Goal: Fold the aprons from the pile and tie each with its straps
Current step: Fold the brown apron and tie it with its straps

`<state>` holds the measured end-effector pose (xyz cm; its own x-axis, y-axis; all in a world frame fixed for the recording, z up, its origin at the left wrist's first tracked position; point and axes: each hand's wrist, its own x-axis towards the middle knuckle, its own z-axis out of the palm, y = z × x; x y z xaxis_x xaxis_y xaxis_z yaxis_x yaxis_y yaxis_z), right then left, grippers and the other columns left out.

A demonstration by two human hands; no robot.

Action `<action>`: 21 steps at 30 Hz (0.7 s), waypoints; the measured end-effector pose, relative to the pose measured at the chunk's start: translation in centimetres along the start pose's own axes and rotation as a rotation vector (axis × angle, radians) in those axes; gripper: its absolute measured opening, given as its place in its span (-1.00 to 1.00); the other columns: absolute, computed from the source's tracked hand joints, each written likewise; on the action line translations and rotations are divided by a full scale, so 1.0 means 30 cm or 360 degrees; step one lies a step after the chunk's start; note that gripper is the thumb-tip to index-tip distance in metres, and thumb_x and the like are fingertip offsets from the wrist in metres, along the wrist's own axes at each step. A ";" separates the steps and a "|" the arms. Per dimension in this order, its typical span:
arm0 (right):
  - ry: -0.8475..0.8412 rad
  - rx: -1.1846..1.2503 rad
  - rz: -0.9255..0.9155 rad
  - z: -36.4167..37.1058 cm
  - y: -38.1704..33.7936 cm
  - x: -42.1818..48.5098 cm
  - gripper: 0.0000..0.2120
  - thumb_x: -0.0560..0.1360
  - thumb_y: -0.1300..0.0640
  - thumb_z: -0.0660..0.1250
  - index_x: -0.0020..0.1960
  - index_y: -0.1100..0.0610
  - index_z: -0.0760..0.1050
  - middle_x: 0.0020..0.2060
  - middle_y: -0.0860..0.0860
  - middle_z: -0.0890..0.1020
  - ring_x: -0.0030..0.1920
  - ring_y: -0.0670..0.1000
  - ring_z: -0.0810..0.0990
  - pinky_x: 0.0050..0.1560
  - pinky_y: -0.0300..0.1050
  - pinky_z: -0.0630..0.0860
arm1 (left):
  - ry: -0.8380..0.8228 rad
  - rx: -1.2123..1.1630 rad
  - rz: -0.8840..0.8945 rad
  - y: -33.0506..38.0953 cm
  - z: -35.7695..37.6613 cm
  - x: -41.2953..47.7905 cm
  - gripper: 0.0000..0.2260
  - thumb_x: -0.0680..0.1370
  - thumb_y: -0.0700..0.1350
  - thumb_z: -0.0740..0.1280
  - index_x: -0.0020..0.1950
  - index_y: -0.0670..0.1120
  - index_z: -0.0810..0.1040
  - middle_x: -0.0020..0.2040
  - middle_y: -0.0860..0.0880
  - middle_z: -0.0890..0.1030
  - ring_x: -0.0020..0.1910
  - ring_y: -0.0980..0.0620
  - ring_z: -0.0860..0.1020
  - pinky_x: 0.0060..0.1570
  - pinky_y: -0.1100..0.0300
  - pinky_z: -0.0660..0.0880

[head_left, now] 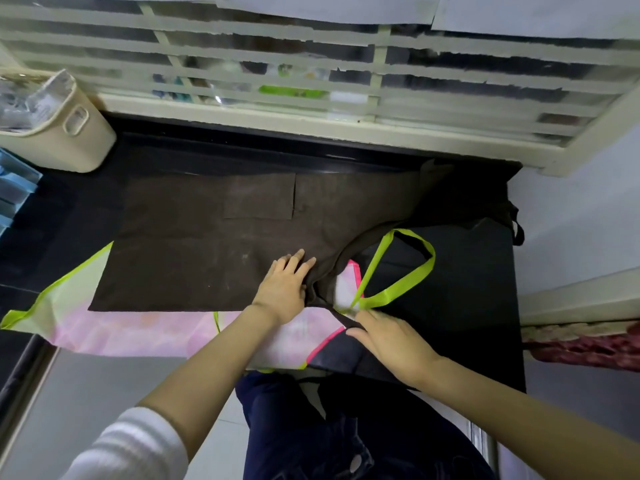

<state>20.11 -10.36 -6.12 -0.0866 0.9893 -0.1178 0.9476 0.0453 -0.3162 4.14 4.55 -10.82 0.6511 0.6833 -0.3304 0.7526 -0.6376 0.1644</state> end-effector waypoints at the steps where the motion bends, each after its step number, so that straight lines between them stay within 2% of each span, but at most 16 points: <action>1: -0.0217 -0.0008 0.0075 -0.010 0.010 -0.010 -0.62 0.59 -0.09 0.08 0.14 0.19 0.45 -0.25 0.13 0.58 -0.21 0.16 0.57 -0.18 -0.04 0.42 | 0.0002 0.0012 0.0001 0.001 0.002 0.000 -0.46 0.59 -0.12 0.12 0.55 0.01 0.03 0.56 -0.03 0.01 0.47 -0.09 0.09 0.47 0.08 0.01; 2: -0.0358 -0.0025 0.0088 -0.012 0.024 -0.027 -0.60 0.61 -0.11 0.06 0.24 0.17 0.38 -0.18 0.18 0.60 -0.14 0.22 0.57 -0.20 -0.01 0.37 | 0.0002 0.0020 0.0003 0.002 0.004 0.000 -0.46 0.59 -0.12 0.13 0.55 0.01 0.03 0.55 -0.03 0.02 0.47 -0.09 0.09 0.47 0.08 0.01; 3: -0.0362 -0.0049 0.0055 0.002 0.046 -0.042 -0.57 0.61 -0.14 0.03 0.24 0.18 0.38 -0.15 0.19 0.63 -0.11 0.23 0.59 -0.24 -0.02 0.31 | -0.0002 0.0023 0.0004 0.003 0.004 0.001 -0.46 0.59 -0.12 0.13 0.55 0.01 0.04 0.55 -0.04 0.03 0.47 -0.10 0.10 0.47 0.07 0.02; 5: -0.0280 -0.0077 0.0017 -0.003 0.074 -0.059 -0.44 0.56 -0.24 -0.07 0.04 0.18 0.49 -0.23 0.14 0.63 -0.17 0.18 0.61 -0.31 -0.06 0.28 | -0.0003 0.0019 0.0004 0.003 0.006 0.001 -0.46 0.58 -0.12 0.14 0.55 0.00 0.05 0.55 -0.05 0.04 0.46 -0.10 0.11 0.47 0.06 0.03; 6: -0.0317 -0.0101 0.0005 -0.006 0.089 -0.066 -0.42 0.55 -0.27 -0.08 0.00 0.16 0.50 -0.20 0.11 0.62 -0.13 0.12 0.60 -0.28 -0.06 0.32 | -0.0002 0.0023 0.0007 0.003 0.007 0.002 -0.46 0.58 -0.12 0.14 0.55 0.00 0.06 0.55 -0.05 0.05 0.46 -0.11 0.12 0.47 0.06 0.03; 8: -0.0499 -0.0043 0.0053 -0.019 0.126 -0.078 -0.51 0.58 -0.23 0.00 0.04 0.14 0.48 -0.12 0.06 0.55 0.02 0.05 0.52 -0.09 -0.07 0.38 | -0.0011 0.0052 0.0011 0.003 0.008 0.002 -0.46 0.58 -0.11 0.13 0.55 0.00 0.05 0.55 -0.05 0.06 0.45 -0.10 0.13 0.47 0.06 0.04; 10: -0.0682 -0.0051 0.0082 -0.027 0.152 -0.089 -0.57 0.60 -0.18 0.04 0.03 0.15 0.48 -0.07 0.05 0.55 0.10 0.03 0.47 0.01 -0.07 0.39 | -0.0023 0.0082 0.0009 0.005 0.004 0.003 -0.46 0.58 -0.10 0.13 0.55 0.00 0.04 0.55 -0.05 0.05 0.45 -0.09 0.14 0.47 0.07 0.05; 14: -0.0901 0.0027 0.0250 -0.044 0.199 -0.105 -0.66 0.62 -0.14 0.03 0.07 0.10 0.38 0.04 0.07 0.58 0.07 0.11 0.54 -0.09 -0.05 0.34 | 0.0007 0.0089 -0.0016 0.017 -0.017 0.000 -0.47 0.57 -0.09 0.14 0.53 0.02 0.09 0.52 -0.02 0.12 0.42 -0.04 0.18 0.44 0.09 0.11; 15: -0.0853 0.0110 0.0298 -0.058 0.214 -0.102 -0.71 0.61 -0.13 0.06 0.09 0.08 0.34 0.05 0.04 0.57 0.06 0.08 0.53 -0.09 -0.07 0.35 | 0.0019 0.0091 -0.0027 0.022 -0.023 -0.002 -0.48 0.56 -0.08 0.15 0.52 0.03 0.11 0.50 -0.02 0.15 0.41 -0.04 0.19 0.40 0.09 0.14; 17: -0.0591 0.0224 0.0337 -0.095 0.242 -0.077 -0.74 0.61 -0.09 0.11 0.16 0.07 0.33 0.08 -0.03 0.50 0.09 -0.01 0.49 -0.01 -0.15 0.40 | 0.0032 0.0108 -0.0049 0.032 -0.042 0.006 -0.51 0.55 -0.08 0.16 0.49 0.03 0.17 0.45 -0.02 0.21 0.37 -0.04 0.22 0.30 0.07 0.20; 19: -0.0265 0.0203 0.0323 -0.124 0.284 -0.032 -0.74 0.61 0.00 0.15 0.24 0.08 0.35 0.14 -0.04 0.44 0.16 -0.05 0.45 0.10 -0.22 0.38 | 0.0033 0.0123 -0.0068 0.041 -0.072 0.031 -0.57 0.56 -0.10 0.16 0.43 0.01 0.24 0.35 -0.04 0.29 0.31 -0.06 0.28 0.20 0.06 0.25; 21: -0.0063 0.0126 0.0309 -0.147 0.341 0.032 -0.71 0.60 0.11 0.18 0.31 0.12 0.34 0.22 -0.01 0.40 0.23 -0.03 0.40 0.20 -0.24 0.32 | 0.0049 0.0067 -0.0086 0.053 -0.109 0.073 -0.63 0.56 -0.14 0.16 0.38 -0.03 0.29 0.26 -0.06 0.34 0.25 -0.07 0.34 0.17 0.07 0.26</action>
<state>31.07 -8.35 -5.32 0.0815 0.9721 -0.2201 0.9208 -0.1580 -0.3567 7.09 6.18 -8.23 0.6129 0.7272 -0.3091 0.7823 -0.6136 0.1075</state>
